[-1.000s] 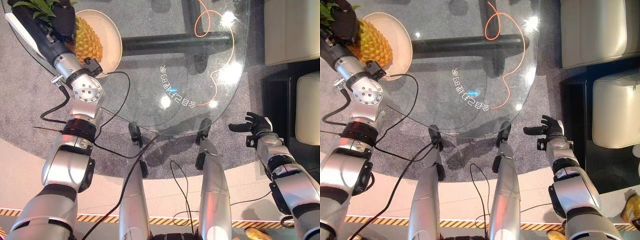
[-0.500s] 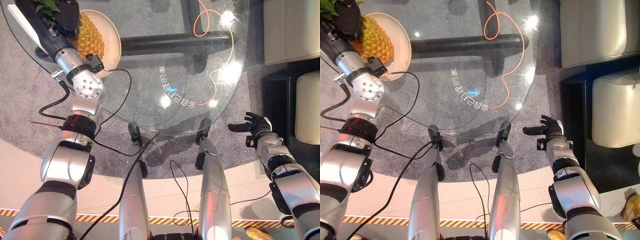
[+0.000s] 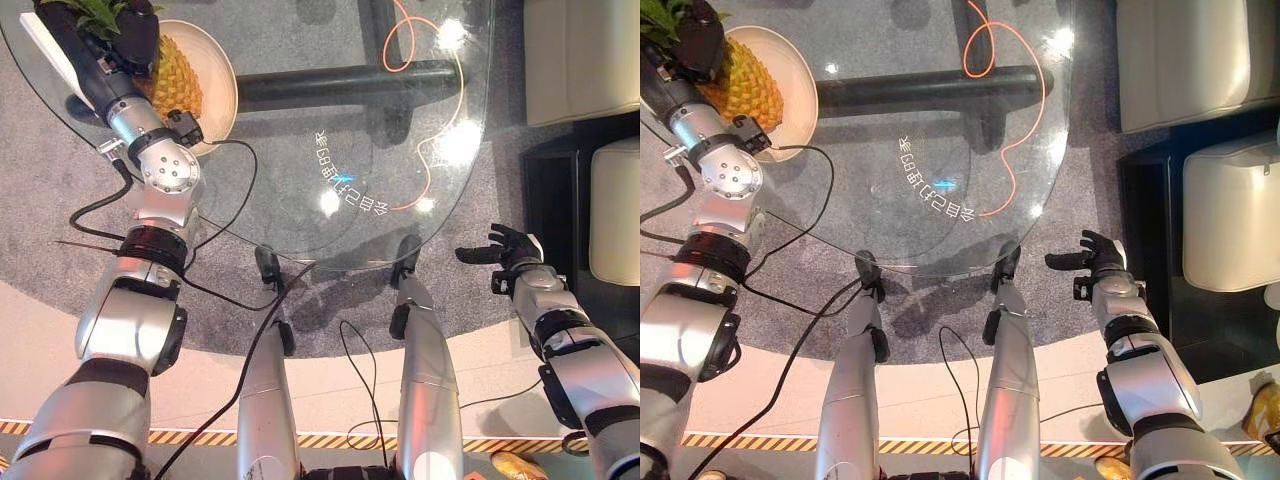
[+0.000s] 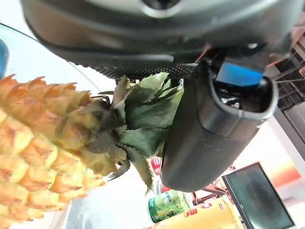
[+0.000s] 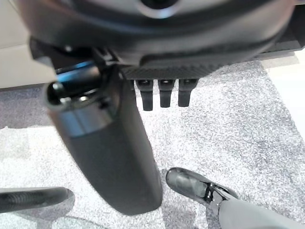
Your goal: Pick up the fruit to the plate
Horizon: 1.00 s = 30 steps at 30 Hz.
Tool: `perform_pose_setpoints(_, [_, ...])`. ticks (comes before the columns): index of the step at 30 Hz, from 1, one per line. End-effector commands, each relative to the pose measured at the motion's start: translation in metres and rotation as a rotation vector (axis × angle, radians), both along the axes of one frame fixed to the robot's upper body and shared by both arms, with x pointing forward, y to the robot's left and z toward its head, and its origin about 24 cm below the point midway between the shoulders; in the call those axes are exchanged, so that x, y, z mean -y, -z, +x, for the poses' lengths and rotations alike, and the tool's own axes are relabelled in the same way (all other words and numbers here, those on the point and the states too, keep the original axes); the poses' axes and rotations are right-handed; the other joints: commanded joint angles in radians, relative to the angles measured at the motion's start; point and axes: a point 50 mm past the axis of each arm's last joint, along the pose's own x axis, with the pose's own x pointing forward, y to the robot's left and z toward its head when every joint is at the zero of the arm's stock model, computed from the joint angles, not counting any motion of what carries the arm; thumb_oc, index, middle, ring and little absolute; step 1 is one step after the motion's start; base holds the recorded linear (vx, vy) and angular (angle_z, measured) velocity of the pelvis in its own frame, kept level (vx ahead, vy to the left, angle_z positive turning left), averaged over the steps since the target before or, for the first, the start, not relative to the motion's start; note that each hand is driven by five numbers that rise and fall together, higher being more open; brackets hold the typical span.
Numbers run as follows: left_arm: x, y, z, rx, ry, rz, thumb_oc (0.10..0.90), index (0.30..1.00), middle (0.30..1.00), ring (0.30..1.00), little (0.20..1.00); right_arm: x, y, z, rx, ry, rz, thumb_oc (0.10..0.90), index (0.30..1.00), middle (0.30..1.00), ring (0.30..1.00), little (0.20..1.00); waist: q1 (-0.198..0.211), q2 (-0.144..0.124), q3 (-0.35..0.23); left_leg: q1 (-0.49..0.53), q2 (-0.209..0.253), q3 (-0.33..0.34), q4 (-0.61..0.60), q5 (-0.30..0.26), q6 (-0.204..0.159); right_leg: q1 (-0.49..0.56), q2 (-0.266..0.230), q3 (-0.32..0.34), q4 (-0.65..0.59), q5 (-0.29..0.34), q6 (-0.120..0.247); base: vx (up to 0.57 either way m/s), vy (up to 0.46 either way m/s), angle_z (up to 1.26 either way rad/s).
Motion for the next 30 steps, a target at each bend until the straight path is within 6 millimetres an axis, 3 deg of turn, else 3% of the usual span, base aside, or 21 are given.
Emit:
perform_pose_setpoints(1, [-0.016, -0.072, -0.026, 0.269, -0.038, 0.0, 0.515, 0.655, 0.655, 0.655, 0.615, 0.018, 0.0, -0.008, -0.019, 0.057, -0.035, 0.8, 0.9, 0.9, 0.9, 0.9, 0.013, -0.027, -0.024, -0.048, 0.014, -0.034, 0.127, -0.097, -0.045, 0.045, 0.019, -0.016, -0.032, -0.037, 0.034, 0.0, 0.0, 0.0])
perform_pose_setpoints(4, [-0.016, -0.073, -0.027, 0.283, -0.029, -0.006, 0.572, 0.705, 0.705, 0.705, 0.672, 0.018, 0.0, -0.008, -0.017, 0.06, -0.033, 0.8, 0.9, 0.9, 0.9, 0.9, 0.015, -0.025, -0.024, -0.048, 0.013, -0.034, 0.126, -0.097, -0.045, 0.045, 0.018, -0.017, -0.032, -0.037, 0.035, 0.0, 0.0, 0.0])
perform_pose_setpoints(11, [-0.013, -0.069, -0.028, 0.307, -0.006, -0.01, 0.536, 0.674, 0.674, 0.674, 0.636, 0.019, 0.0, -0.009, -0.011, 0.064, -0.034, 0.8, 0.9, 0.9, 0.9, 0.9, 0.02, -0.023, -0.024, -0.051, 0.01, -0.036, 0.126, -0.096, -0.044, 0.044, 0.016, -0.019, -0.032, -0.036, 0.035, 0.0, 0.0, 0.0])
perform_pose_setpoints(23, [-0.008, -0.063, -0.033, 0.36, 0.062, -0.004, 0.575, 0.707, 0.707, 0.707, 0.675, 0.018, 0.002, -0.009, -0.003, 0.082, -0.019, 0.8, 0.9, 0.9, 0.9, 0.9, 0.037, -0.023, -0.024, -0.045, 0.008, -0.038, 0.118, -0.099, -0.042, 0.054, 0.008, -0.035, -0.04, -0.033, 0.039, 0.0, 0.0, 0.0])
perform_pose_setpoints(30, [-0.008, -0.051, -0.033, 0.349, 0.104, 0.001, 0.657, 0.778, 0.778, 0.778, 0.757, 0.016, 0.008, -0.012, -0.013, 0.09, -0.001, 0.8, 0.9, 0.9, 0.9, 0.9, 0.05, -0.027, -0.024, -0.038, 0.007, -0.044, 0.121, -0.106, -0.041, 0.066, 0.005, -0.047, -0.046, -0.031, 0.042, 0.0, 0.0, 0.0])
